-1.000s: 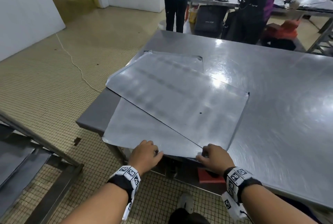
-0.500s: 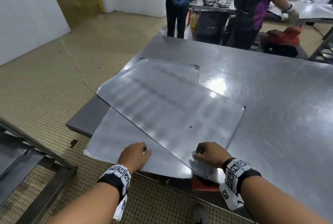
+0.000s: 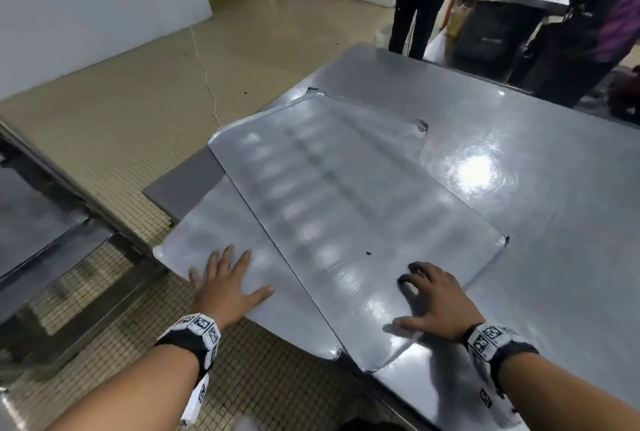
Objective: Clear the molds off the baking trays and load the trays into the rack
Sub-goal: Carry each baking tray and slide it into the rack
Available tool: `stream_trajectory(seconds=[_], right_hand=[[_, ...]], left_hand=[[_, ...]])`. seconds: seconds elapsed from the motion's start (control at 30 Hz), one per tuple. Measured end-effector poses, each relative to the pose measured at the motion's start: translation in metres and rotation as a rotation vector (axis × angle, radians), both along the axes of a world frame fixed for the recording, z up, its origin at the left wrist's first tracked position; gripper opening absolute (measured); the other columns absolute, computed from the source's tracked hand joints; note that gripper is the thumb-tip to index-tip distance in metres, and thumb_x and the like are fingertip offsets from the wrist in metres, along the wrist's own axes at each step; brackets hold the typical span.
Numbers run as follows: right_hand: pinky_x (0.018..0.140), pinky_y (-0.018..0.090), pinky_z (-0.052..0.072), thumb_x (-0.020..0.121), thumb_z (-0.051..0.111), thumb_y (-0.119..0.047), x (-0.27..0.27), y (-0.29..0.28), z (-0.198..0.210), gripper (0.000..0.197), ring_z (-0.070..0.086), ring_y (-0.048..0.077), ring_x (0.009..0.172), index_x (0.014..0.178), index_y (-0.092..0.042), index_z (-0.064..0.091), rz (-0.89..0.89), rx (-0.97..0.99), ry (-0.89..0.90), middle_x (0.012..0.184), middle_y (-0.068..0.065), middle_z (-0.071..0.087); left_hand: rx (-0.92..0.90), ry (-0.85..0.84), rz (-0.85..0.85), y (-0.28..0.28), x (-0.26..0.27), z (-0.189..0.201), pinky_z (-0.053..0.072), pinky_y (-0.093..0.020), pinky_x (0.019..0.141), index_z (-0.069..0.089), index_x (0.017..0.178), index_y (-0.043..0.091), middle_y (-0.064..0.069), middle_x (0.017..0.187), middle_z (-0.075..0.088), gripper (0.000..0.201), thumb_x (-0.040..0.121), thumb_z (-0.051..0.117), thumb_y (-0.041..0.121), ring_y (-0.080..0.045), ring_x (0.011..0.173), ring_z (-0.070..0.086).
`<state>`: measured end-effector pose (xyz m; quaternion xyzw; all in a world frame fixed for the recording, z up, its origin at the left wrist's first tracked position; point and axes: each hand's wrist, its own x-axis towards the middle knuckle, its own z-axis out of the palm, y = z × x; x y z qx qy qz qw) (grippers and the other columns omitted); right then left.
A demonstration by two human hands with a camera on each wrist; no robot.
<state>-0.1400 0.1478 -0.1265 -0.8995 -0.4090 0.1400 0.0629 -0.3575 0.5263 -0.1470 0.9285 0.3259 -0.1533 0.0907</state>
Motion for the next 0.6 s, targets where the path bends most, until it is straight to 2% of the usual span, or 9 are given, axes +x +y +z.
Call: stream_trajectory(seconds=[0.13, 0.17, 0.23, 0.33, 0.47, 0.6], right_hand=[[0.124, 0.049, 0.006, 0.053, 0.044, -0.105, -0.002, -0.015, -0.008, 0.123, 0.01, 0.022, 0.154, 0.153, -0.034, 0.036, 0.267, -0.045, -0.035, 0.165, -0.001, 0.017], [0.123, 0.053, 0.008, 0.055, 0.045, -0.103, -0.004, -0.017, -0.011, 0.123, 0.01, 0.023, 0.154, 0.154, -0.032, 0.035, 0.308, -0.051, -0.043, 0.165, 0.001, 0.017], [0.119, 0.06, 0.019, 0.064, 0.047, -0.099, -0.003, -0.015, -0.016, 0.114, 0.019, 0.028, 0.152, 0.152, -0.026, 0.041, 0.364, -0.032, -0.048, 0.163, 0.007, 0.028], [0.114, 0.064, 0.027, 0.074, 0.047, -0.092, -0.003, -0.011, -0.02, 0.103, 0.028, 0.032, 0.149, 0.149, -0.021, 0.046, 0.424, -0.017, -0.047, 0.159, 0.009, 0.037], [0.113, 0.065, 0.029, 0.079, 0.045, -0.088, -0.007, -0.001, -0.02, 0.096, 0.033, 0.032, 0.147, 0.148, -0.021, 0.048, 0.429, 0.02, -0.062, 0.157, 0.008, 0.041], [0.116, 0.062, 0.025, 0.079, 0.043, -0.089, -0.015, 0.018, -0.021, 0.096, 0.031, 0.03, 0.148, 0.149, -0.023, 0.047, 0.421, 0.027, -0.058, 0.157, 0.006, 0.04]], left_hand=[[-0.024, 0.001, 0.026, -0.006, 0.0, -0.006, -0.006, -0.065, 0.117, -0.01, 0.156, 0.042, 0.003, 0.165, -0.023, 0.107, 0.069, 0.015, 0.099, -0.025, 0.152, -0.02], [-0.028, 0.002, 0.031, -0.007, 0.0, -0.006, -0.006, -0.065, 0.118, -0.011, 0.156, 0.042, 0.003, 0.165, -0.024, 0.107, 0.069, 0.015, 0.099, -0.025, 0.152, -0.021], [-0.039, 0.009, 0.032, -0.009, 0.0, -0.007, -0.006, -0.063, 0.118, -0.012, 0.156, 0.042, 0.004, 0.164, -0.027, 0.106, 0.07, 0.015, 0.098, -0.025, 0.151, -0.023], [-0.055, 0.017, 0.026, -0.009, 0.0, -0.007, -0.008, -0.062, 0.118, -0.014, 0.156, 0.041, 0.003, 0.163, -0.029, 0.105, 0.072, 0.015, 0.096, -0.025, 0.15, -0.026], [-0.059, 0.033, 0.014, -0.01, -0.001, -0.008, -0.008, -0.061, 0.118, -0.018, 0.155, 0.041, 0.003, 0.161, -0.032, 0.104, 0.072, 0.011, 0.096, -0.026, 0.149, -0.028], [-0.078, 0.006, -0.007, -0.013, -0.001, -0.007, -0.008, -0.06, 0.118, -0.017, 0.155, 0.04, 0.001, 0.163, -0.029, 0.101, 0.076, 0.013, 0.094, -0.027, 0.15, -0.025]])
